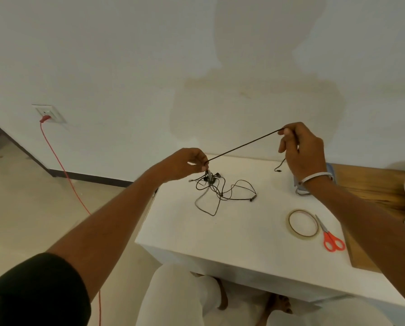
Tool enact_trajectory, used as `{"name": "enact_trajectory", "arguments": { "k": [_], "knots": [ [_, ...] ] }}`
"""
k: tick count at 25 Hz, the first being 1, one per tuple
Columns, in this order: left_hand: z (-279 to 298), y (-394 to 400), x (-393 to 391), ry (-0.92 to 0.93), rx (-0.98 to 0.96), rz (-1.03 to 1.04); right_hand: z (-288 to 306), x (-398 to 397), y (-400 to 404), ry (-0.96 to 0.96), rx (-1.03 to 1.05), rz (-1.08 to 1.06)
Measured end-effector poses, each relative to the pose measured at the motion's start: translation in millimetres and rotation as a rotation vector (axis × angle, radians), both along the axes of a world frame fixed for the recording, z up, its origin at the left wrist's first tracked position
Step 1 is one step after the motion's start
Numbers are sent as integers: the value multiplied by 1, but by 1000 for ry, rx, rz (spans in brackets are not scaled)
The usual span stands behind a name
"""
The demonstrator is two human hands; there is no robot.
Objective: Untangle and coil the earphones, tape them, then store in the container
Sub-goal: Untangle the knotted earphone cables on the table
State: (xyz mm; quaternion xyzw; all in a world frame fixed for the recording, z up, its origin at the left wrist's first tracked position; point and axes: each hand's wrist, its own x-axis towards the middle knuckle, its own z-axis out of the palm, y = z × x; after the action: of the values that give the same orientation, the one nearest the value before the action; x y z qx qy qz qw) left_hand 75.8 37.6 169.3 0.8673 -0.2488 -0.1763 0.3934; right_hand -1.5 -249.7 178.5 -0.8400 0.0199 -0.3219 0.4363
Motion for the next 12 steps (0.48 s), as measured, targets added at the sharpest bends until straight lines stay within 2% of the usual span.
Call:
{"name": "enact_trajectory", "arguments": {
  "k": [2,4,8,12],
  "knots": [
    [-5,-2,-5,105,-147,60,-9,-3,-5,47,-33,-10],
    [-7,-5,-6,117,-241,124,-20,-4,-10,111,-70,-30],
    [0,-9,-9,94,-301,136,-43,-8,-23,317,-154,-52],
    [9,-18,-13,76,-334,120,-59,-11,-26,562,-369,-41]
  ]
}}
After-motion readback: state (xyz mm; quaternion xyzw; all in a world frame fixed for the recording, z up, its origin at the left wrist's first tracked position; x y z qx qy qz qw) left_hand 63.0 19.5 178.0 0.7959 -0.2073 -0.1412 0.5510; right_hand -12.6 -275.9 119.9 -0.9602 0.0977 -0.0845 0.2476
